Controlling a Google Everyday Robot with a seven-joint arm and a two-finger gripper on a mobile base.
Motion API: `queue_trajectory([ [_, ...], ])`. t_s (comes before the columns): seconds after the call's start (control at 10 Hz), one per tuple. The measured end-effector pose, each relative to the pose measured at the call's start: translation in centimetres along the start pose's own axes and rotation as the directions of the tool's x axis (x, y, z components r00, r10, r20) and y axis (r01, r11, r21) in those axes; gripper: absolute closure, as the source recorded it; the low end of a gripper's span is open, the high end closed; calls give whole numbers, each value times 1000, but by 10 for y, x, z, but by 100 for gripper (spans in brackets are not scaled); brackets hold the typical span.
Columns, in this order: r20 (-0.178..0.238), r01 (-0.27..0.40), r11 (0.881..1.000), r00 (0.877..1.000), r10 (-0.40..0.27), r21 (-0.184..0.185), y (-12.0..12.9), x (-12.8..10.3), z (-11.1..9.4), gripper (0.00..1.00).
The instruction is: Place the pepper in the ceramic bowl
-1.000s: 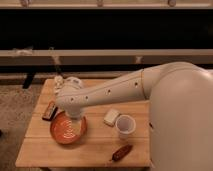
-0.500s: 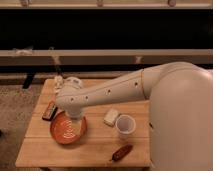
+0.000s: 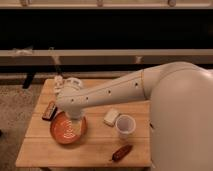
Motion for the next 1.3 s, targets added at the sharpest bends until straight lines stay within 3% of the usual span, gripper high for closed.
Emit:
queue_trajectory([
  [0.2,-2,-10,1000,1000,10,15,16,19,6,20],
  [0.4,2,31,999,1000,-31,27,47,29,9,20],
  [0.6,16,89,996,996,-89,9,73,45,17,20],
  [0.8,24,167,985,986,-166,-44,96,65,28,20],
  [1.0,39,175,982,984,-172,-75,108,95,31,20],
  [1.3,73,171,983,983,-166,-61,121,139,22,20],
])
